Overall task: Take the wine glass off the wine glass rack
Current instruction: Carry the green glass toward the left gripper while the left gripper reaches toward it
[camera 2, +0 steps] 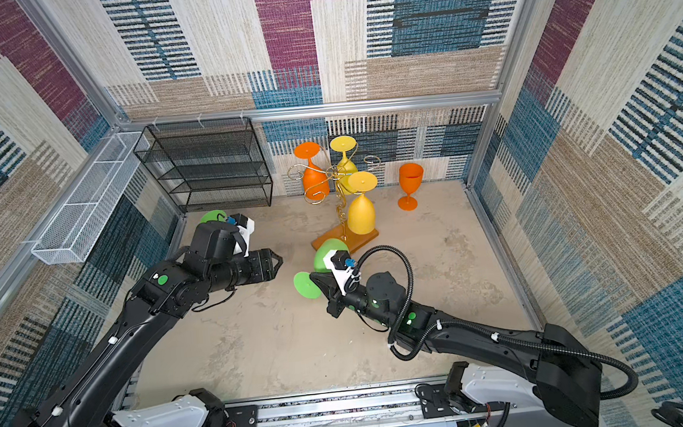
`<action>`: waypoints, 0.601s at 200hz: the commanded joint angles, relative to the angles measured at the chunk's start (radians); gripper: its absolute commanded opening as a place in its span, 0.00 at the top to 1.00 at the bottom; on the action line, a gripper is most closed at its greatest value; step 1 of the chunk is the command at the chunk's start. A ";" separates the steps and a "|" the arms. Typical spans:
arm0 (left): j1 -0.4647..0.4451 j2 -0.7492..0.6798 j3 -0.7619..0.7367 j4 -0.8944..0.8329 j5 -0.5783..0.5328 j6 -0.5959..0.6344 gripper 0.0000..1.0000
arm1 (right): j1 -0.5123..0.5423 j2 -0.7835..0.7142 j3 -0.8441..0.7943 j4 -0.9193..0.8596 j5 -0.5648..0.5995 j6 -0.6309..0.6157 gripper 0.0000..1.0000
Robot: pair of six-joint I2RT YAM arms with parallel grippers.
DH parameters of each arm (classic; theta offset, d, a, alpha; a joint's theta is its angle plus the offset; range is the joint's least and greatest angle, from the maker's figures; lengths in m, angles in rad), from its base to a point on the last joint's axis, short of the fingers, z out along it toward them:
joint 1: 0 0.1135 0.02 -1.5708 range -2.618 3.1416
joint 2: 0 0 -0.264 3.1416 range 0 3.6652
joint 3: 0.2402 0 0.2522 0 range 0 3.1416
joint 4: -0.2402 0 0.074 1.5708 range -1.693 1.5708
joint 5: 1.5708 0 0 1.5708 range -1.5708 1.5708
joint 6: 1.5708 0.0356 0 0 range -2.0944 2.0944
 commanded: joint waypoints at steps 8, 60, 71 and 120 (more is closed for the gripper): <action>0.001 0.004 0.031 -0.074 0.037 -0.219 0.33 | 0.059 0.009 -0.022 0.118 0.089 -0.182 1.00; 0.002 0.069 0.108 -0.166 0.117 -0.384 0.36 | 0.147 0.042 -0.042 0.203 0.184 -0.343 1.00; 0.002 0.075 0.107 -0.171 0.134 -0.410 0.38 | 0.156 0.054 -0.041 0.216 0.201 -0.373 1.00; 0.003 0.106 0.118 -0.213 0.185 -0.511 0.39 | 0.169 0.099 -0.035 0.266 0.242 -0.481 1.00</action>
